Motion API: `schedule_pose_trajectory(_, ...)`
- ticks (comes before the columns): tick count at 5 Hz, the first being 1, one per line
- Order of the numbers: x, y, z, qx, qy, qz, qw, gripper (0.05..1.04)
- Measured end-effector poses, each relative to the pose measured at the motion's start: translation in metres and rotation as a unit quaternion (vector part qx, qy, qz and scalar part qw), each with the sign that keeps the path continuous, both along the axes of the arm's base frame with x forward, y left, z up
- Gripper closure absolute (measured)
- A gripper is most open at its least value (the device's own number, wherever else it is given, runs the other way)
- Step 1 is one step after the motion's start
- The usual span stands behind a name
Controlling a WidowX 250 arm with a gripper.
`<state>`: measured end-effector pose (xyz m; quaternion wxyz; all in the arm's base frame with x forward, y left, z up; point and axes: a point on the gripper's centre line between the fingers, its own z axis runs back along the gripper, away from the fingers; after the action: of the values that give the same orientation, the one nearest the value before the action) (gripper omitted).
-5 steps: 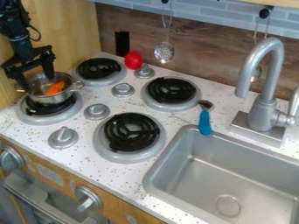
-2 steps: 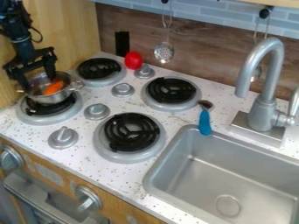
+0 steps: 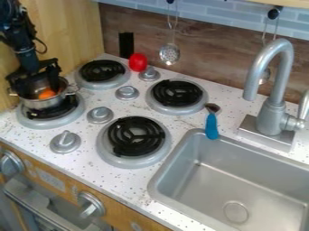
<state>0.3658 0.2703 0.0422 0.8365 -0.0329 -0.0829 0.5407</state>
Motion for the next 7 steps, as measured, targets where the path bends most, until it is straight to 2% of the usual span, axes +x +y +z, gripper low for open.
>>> schedule_pose_trajectory(1,0.003,0.001,-0.001,0.006,-0.010,0.003,0.9999,0.408)
schedule_pose_trajectory(2,0.003,-0.001,0.001,0.005,-0.014,0.002,0.9999,0.627)
schedule_pose_trajectory(3,-0.004,-0.016,0.005,-0.007,0.000,-0.001,1.0000,0.719)
schedule_pose_trajectory(4,-0.006,-0.039,0.048,0.003,-0.007,0.010,0.9999,0.751)
schedule_pose_trajectory(5,-0.005,-0.056,0.089,0.003,-0.037,0.013,0.9992,0.753)
schedule_pose_trajectory(6,0.002,-0.078,0.096,-0.015,-0.048,0.001,0.9987,0.753)
schedule_pose_trajectory(7,0.000,-0.105,0.090,-0.029,-0.062,-0.026,0.9973,0.753)
